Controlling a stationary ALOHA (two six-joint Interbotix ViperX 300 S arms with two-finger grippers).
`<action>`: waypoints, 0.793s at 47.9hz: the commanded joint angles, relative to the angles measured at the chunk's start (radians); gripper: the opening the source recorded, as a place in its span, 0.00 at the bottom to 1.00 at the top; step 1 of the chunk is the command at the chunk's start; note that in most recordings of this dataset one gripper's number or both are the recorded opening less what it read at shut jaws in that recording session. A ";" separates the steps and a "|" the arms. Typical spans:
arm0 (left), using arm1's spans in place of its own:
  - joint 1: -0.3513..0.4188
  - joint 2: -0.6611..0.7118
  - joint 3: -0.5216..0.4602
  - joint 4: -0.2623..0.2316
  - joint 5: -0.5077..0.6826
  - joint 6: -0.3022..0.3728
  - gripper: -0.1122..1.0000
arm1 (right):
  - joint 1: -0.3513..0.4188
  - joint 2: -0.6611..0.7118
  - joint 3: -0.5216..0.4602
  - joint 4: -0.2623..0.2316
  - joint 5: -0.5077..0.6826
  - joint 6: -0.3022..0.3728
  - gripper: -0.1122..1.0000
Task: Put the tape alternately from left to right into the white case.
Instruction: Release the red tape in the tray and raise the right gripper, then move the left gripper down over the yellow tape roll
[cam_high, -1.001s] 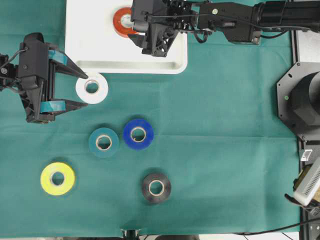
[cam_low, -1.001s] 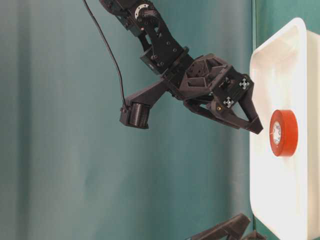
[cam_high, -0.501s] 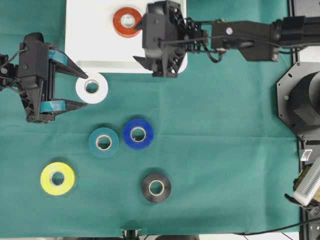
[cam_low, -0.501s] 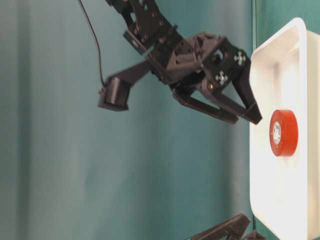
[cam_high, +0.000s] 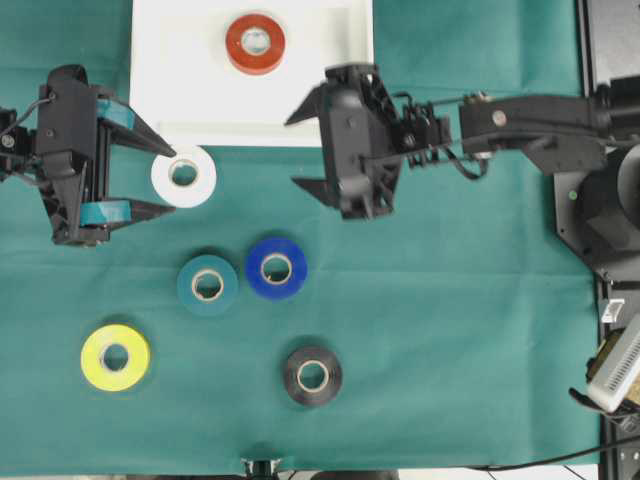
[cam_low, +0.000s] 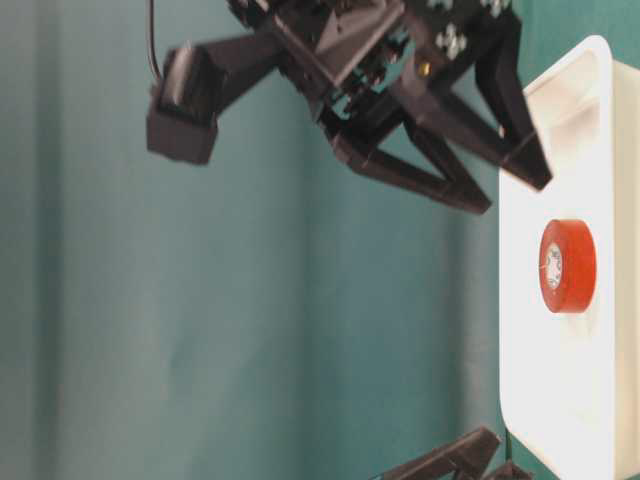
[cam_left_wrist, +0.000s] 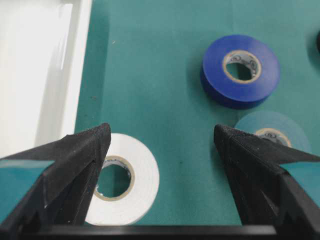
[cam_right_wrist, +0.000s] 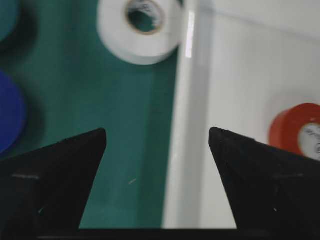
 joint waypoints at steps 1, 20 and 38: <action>0.002 -0.008 -0.017 -0.003 -0.005 0.000 0.92 | 0.023 -0.041 0.006 -0.002 -0.008 0.002 0.85; 0.000 -0.011 -0.014 -0.003 -0.003 0.000 0.92 | 0.061 -0.100 0.077 0.000 -0.011 0.005 0.85; 0.000 -0.011 -0.015 -0.003 0.003 0.000 0.92 | 0.061 -0.100 0.077 0.000 -0.018 0.003 0.85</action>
